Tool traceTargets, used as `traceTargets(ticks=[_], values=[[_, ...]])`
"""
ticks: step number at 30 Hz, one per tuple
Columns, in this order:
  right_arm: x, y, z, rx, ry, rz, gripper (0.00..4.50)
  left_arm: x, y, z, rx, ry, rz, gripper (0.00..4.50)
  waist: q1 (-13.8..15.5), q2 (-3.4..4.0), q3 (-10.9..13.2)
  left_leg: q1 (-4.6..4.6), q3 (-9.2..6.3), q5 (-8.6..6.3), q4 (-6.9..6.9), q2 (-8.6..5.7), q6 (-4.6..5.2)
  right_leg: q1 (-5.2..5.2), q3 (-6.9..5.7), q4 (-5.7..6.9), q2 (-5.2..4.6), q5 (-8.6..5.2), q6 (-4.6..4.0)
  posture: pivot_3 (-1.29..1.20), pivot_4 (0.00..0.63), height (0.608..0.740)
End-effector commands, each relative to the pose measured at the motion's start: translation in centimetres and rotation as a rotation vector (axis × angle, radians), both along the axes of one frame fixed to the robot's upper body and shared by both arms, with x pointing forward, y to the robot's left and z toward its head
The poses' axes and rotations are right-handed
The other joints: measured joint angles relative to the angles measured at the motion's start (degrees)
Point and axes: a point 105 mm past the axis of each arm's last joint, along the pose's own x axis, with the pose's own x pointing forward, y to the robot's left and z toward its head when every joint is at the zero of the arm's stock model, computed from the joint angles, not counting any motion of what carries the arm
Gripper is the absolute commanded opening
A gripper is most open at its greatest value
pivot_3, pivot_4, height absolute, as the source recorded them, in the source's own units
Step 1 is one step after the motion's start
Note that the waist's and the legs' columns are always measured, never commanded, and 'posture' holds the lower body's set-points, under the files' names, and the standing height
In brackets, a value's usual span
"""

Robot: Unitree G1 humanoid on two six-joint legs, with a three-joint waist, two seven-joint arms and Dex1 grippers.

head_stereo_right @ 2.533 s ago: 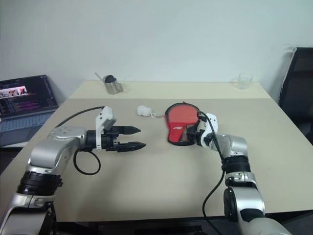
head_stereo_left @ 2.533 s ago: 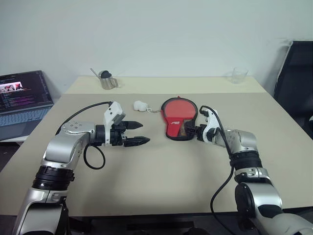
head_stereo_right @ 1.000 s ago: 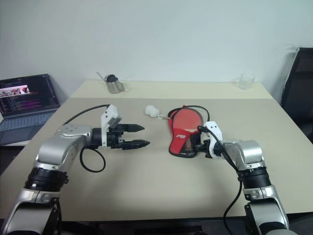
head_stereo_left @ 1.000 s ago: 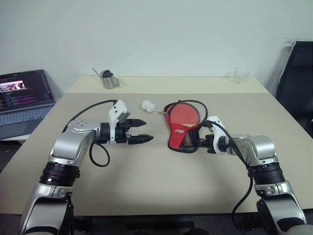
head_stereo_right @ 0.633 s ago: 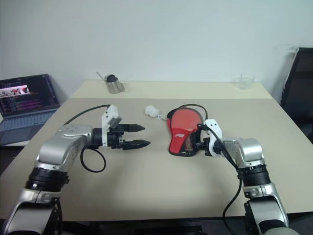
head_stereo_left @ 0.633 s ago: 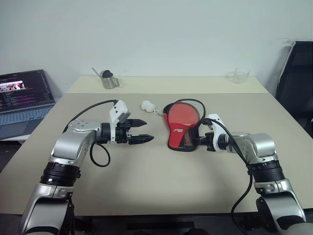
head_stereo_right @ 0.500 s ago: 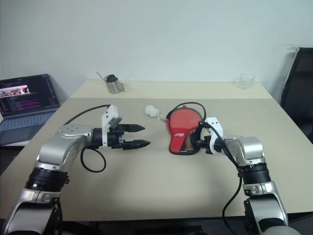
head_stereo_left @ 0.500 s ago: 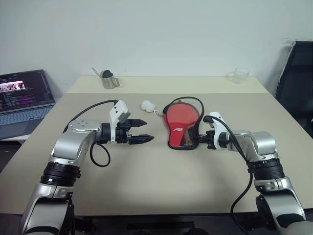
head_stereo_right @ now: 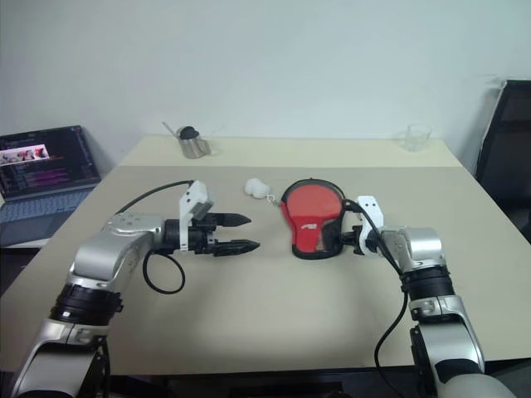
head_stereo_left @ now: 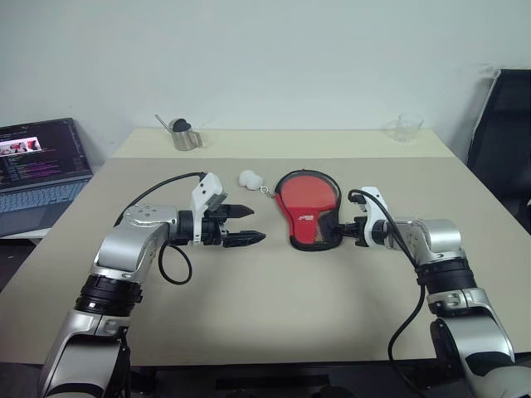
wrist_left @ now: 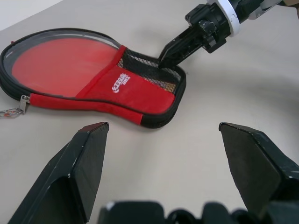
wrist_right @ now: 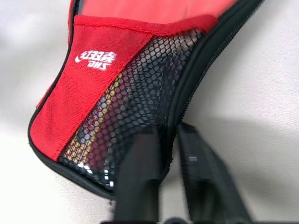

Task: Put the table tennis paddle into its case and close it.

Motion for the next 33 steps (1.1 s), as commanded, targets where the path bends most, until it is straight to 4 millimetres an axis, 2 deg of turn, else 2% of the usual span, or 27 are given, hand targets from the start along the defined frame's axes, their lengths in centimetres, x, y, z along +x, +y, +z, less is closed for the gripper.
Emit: traceTargets(ticks=[1, 5, 13, 19, 24, 27, 31, 33], values=[[0.3, 0.1, 2.4, 0.059, -0.052, 0.002, 2.33, -0.1, 0.1, 1.0, 0.01, -0.05, -0.002, 4.14, 0.0, 0.0, 0.0, 0.0, 0.0, 0.0, 0.0, 0.0, 0.0, 0.0, 0.0, 0.0, 0.0, 0.0, 0.0, 0.0, 0.15, 0.74], [0.2, 0.2, 1.6, 0.066, -0.009, -0.017, 3.64, 0.0, 0.0, 1.0, 0.009, -0.049, -0.003, 4.14, -0.04, 0.0, 0.0, 0.0, 0.0, 0.0, 0.0, 0.0, 0.0, 0.0, 0.0, 0.0, 0.0, 0.01, -0.02, 0.0, 0.15, 0.74], [0.1, 1.9, -0.5, 0.16, 0.085, -0.036, 3.64, 0.0, -0.3, 0.9, 0.009, -0.048, -0.004, 4.14, -0.15, -0.01, -0.01, 0.02, 0.01, 0.0, 0.01, 0.01, 0.0, 0.01, 0.02, 0.03, 0.0, 0.01, -0.02, 0.0, 0.15, 0.74], [0.0, 3.2, -0.7, 0.221, 0.109, -0.021, 3.64, -0.2, -0.1, 0.8, 0.013, -0.046, -0.002, 4.14, -0.43, -0.01, -0.01, 0.13, 0.04, 0.0, 0.0, 0.06, 0.0, 0.04, 0.07, 0.08, 0.02, 0.0, 0.0, 0.0, 0.15, 0.74], [0.1, 3.3, -1.3, 0.219, 0.114, -0.034, 3.64, -0.2, -0.2, 0.7, 0.015, -0.046, -0.002, 4.14, -0.68, -0.01, -0.01, 0.15, 0.04, 0.0, -0.01, 0.11, 0.0, 0.03, 0.07, 0.08, 0.02, 0.0, -0.02, 0.0, 0.15, 0.74], [0.2, 3.2, -1.6, 0.213, 0.117, -0.045, 3.07, -0.1, -0.3, 0.7, 0.015, -0.046, 0.0, 4.14, -0.71, -0.01, -0.01, 0.16, 0.05, 0.0, 0.0, 0.11, 0.0, 0.04, 0.09, 0.08, 0.02, 0.0, -0.02, 0.0, 0.15, 0.74], [0.2, 3.1, -1.9, 0.204, 0.121, -0.054, 1.67, -0.1, -0.3, 0.7, 0.015, -0.047, 0.0, 4.14, -0.7, -0.01, -0.01, 0.16, 0.04, 0.0, -0.01, 0.11, 0.0, 0.04, 0.08, 0.08, 0.02, 0.0, -0.01, 0.0, 0.15, 0.74], [0.2, 3.0, -2.2, 0.2, 0.123, -0.063, 1.11, 0.0, -0.3, 0.7, 0.015, -0.047, 0.0, 4.14, -0.7, -0.01, -0.01, 0.15, 0.05, 0.0, -0.01, 0.1, 0.0, 0.04, 0.08, 0.07, 0.03, 0.01, -0.02, 0.0, 0.15, 0.74]])
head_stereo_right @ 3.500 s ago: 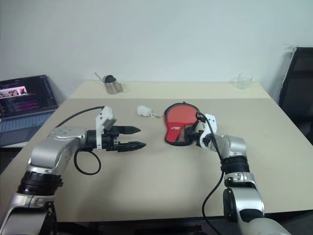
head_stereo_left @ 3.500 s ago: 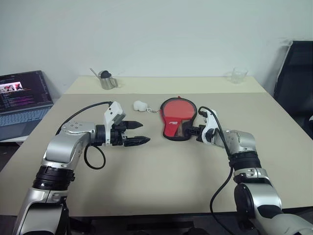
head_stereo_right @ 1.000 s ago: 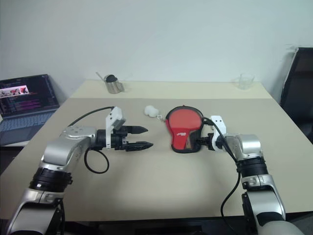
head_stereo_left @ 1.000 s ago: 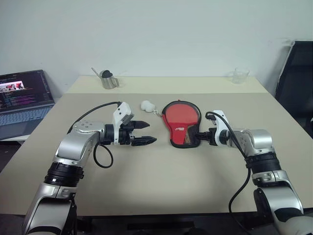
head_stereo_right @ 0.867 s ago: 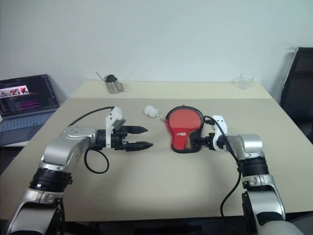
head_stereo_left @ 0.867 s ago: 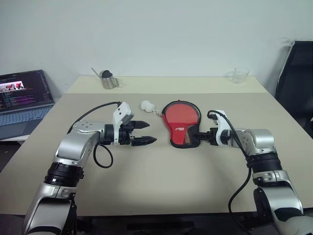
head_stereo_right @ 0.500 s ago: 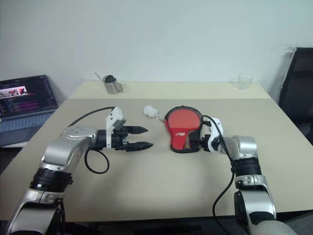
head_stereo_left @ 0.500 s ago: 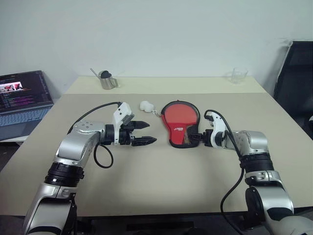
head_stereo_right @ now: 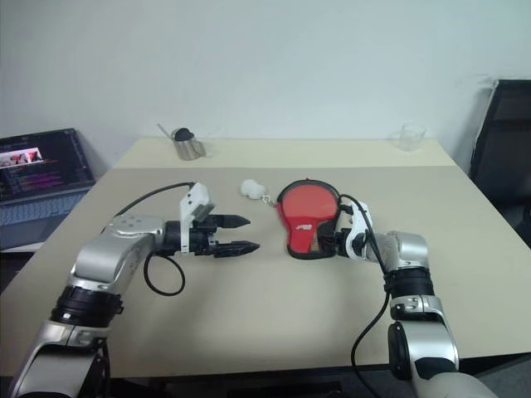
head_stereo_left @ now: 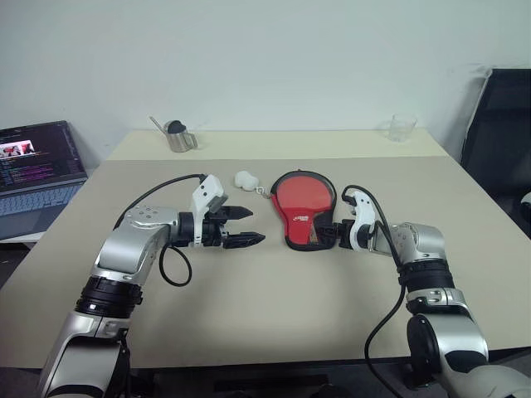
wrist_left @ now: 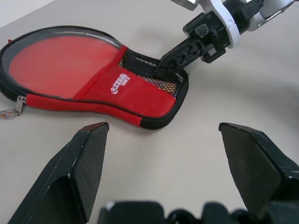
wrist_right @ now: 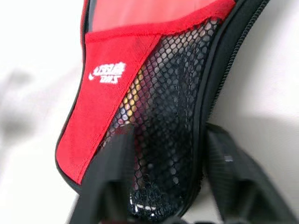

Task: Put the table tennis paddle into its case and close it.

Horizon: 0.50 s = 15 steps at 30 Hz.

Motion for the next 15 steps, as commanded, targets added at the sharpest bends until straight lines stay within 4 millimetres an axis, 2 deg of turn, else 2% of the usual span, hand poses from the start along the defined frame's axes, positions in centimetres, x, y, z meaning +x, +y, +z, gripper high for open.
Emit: traceTargets(ticks=[1, 4, 15], values=[[-0.14, 0.32, -0.73, -0.001, 0.018, 0.0, 0.83, -0.15, -0.46, 1.08, 0.0, -0.047, -0.023, 4.14, 0.0, 0.0, 0.0, 0.0, 0.01, 0.0, 0.0, 0.0, 0.0, 0.0, 0.01, -0.01, 0.0, 0.0, 0.0, 0.0, 0.15, 0.74], [-0.04, 0.14, -1.05, -0.009, 0.019, -0.015, 0.02, -0.11, -0.5, 1.11, 0.001, -0.049, -0.024, 4.14, 0.0, 0.0, 0.0, 0.0, 0.0, 0.0, -0.01, -0.01, 0.0, 0.0, 0.0, -0.01, 0.0, 0.0, 0.0, 0.0, 0.15, 0.74], [-0.41, 0.02, -1.17, -0.03, 0.017, 0.008, 0.02, -0.05, -0.58, 1.09, 0.005, -0.054, -0.027, 4.14, 0.02, 0.0, 0.0, 0.01, 0.0, 0.0, 0.0, -0.01, 0.0, 0.01, 0.0, 0.0, 0.0, 0.0, 0.01, 0.0, 0.15, 0.74]])
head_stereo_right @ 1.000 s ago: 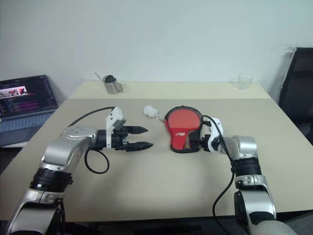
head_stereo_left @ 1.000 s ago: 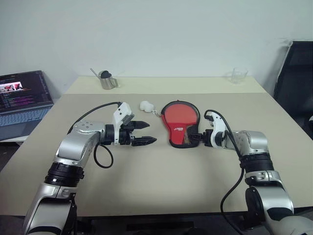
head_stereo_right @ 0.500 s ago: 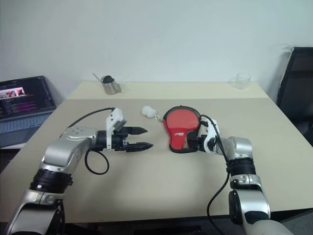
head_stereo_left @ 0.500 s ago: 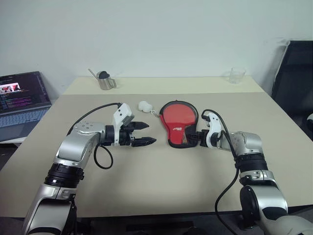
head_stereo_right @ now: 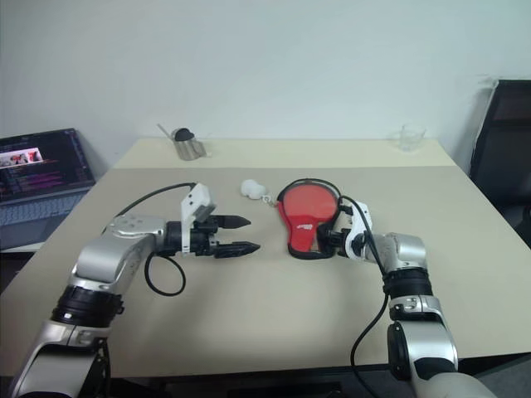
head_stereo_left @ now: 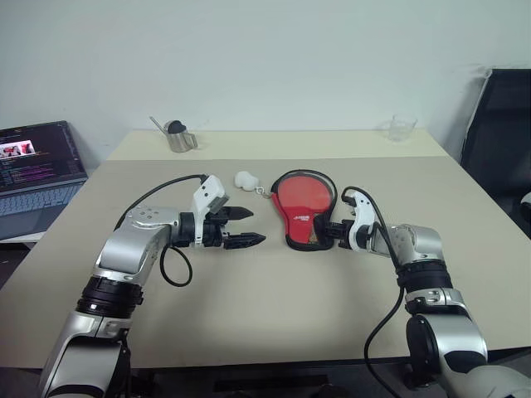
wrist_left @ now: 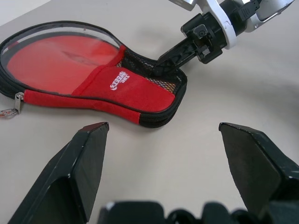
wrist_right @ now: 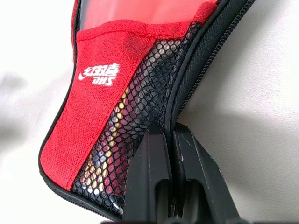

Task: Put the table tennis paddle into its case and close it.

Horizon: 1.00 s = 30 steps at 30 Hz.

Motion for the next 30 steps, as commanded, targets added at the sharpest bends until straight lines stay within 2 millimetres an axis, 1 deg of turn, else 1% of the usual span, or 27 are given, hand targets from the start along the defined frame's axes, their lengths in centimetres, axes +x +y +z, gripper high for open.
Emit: traceTargets(ticks=[1, 6, 16, 26, 30], values=[[-1.0, 0.2, -0.8, -0.02, 0.031, 0.042, 0.02, -0.1, -0.4, 1.3, -0.001, -0.056, -0.023, 4.14, 0.04, 0.0, 0.0, 0.0, 0.0, 0.0, 0.0, 0.0, 0.0, 0.0, 0.0, 0.0, 0.0, 0.0, 0.0, 0.0, 0.15, 0.74], [-3.1, -0.1, -0.9, -0.057, 0.049, 0.14, 0.02, -0.1, -0.4, 1.3, -0.001, -0.054, -0.026, 4.14, 0.49, 0.0, 0.0, -0.05, -0.02, -0.01, -0.07, -0.05, 0.0, -0.01, -0.04, -0.06, 0.0, -0.01, 0.01, 0.0, 0.15, 0.74], [-6.8, -0.8, -1.6, -0.127, 0.089, 0.254, 0.02, 0.0, -0.5, 1.4, 0.006, -0.053, -0.042, 4.14, 0.69, 0.0, 0.0, -0.16, -0.08, -0.03, -0.09, -0.1, 0.02, -0.03, -0.11, -0.16, -0.03, -0.04, 0.06, 0.0, 0.15, 0.74], [-12.2, -1.8, -2.8, -0.181, 0.158, 0.398, 0.02, 0.3, -0.8, 1.4, 0.016, -0.046, -0.073, 4.14, 0.91, -0.02, -0.01, -0.22, -0.13, -0.05, -0.09, -0.13, 0.04, -0.02, -0.16, -0.27, -0.03, -0.05, 0.07, 0.0, 0.15, 0.74], [-15.1, -2.1, -3.5, -0.212, 0.189, 0.48, 0.02, 0.4, -0.9, 1.4, 0.02, -0.044, -0.084, 4.14, 1.14, -0.04, -0.02, -0.27, -0.19, -0.05, -0.08, -0.14, 0.04, 0.0, -0.22, -0.33, -0.04, -0.06, 0.09, 0.0, 0.15, 0.74]])
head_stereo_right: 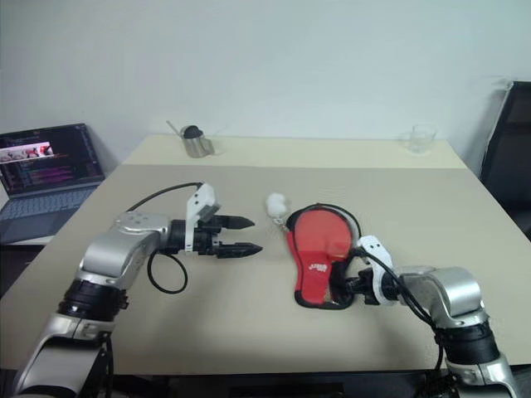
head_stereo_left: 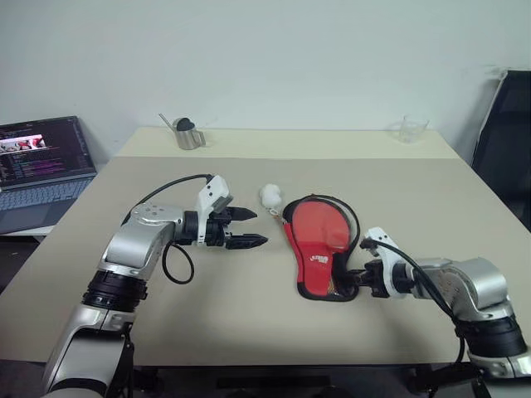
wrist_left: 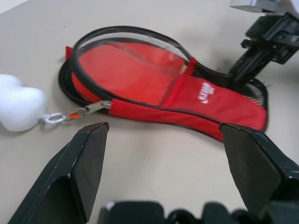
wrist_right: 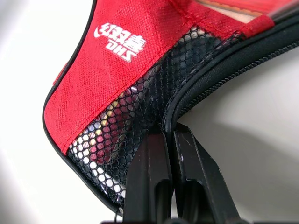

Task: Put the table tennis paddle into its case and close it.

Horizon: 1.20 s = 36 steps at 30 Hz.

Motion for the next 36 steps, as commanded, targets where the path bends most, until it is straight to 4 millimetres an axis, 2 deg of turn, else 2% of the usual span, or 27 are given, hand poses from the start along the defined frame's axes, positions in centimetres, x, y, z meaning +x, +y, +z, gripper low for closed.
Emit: traceTargets(ticks=[1, 6, 8, 16, 23, 36], values=[[-4.1, 0.5, -2.1, -0.018, 0.143, 0.123, 0.02, 0.2, -0.4, 1.5, -0.002, -0.057, -0.03, 4.14, 0.17, -0.02, -0.01, -0.02, -0.02, -0.01, 0.0, -0.01, 0.01, 0.0, -0.01, -0.03, -0.01, -0.01, 0.02, 0.0, 0.15, 0.74], [-7.2, 0.0, -3.2, -0.042, 0.188, 0.194, 0.02, 0.2, -0.4, 1.5, 0.003, -0.055, -0.04, 4.14, 0.44, -0.06, -0.04, -0.04, -0.02, -0.05, 0.02, -0.03, 0.05, 0.02, -0.01, -0.08, -0.02, -0.04, 0.07, 0.0, 0.15, 0.74], [-7.7, 0.1, -3.4, -0.03, 0.201, 0.198, 0.02, 0.2, -0.4, 1.5, 0.005, -0.054, -0.042, 4.14, 0.59, -0.12, -0.07, -0.05, -0.02, -0.07, 0.02, -0.03, 0.07, 0.04, -0.02, -0.11, -0.01, -0.08, 0.13, 0.0, 0.15, 0.74], [-8.6, 0.5, -3.3, 0.011, 0.215, 0.22, 0.02, 0.1, -0.3, 1.4, 0.018, -0.044, -0.051, 4.14, 1.04, -0.31, -0.2, -0.03, -0.02, -0.09, 0.04, 0.0, 0.08, 0.05, -0.02, -0.11, -0.01, -0.09, 0.12, 0.0, 0.15, 0.74], [-10.1, 0.7, -3.2, 0.044, 0.253, 0.269, 0.02, 0.0, -0.3, 1.3, 0.028, -0.032, -0.058, 4.14, 1.14, -0.34, -0.21, -0.03, -0.03, -0.11, 0.04, 0.0, 0.09, 0.05, -0.02, -0.1, 0.0, -0.11, 0.09, 0.0, 0.15, 0.74], [-10.8, 1.3, -3.3, 0.079, 0.271, 0.292, 0.02, 0.0, -0.4, 1.4, 0.038, -0.021, -0.067, 4.14, 1.12, -0.43, -0.27, 0.0, -0.03, -0.11, 0.1, 0.02, 0.1, 0.06, -0.01, -0.02, 0.03, -0.11, 0.08, 0.0, 0.15, 0.74]])
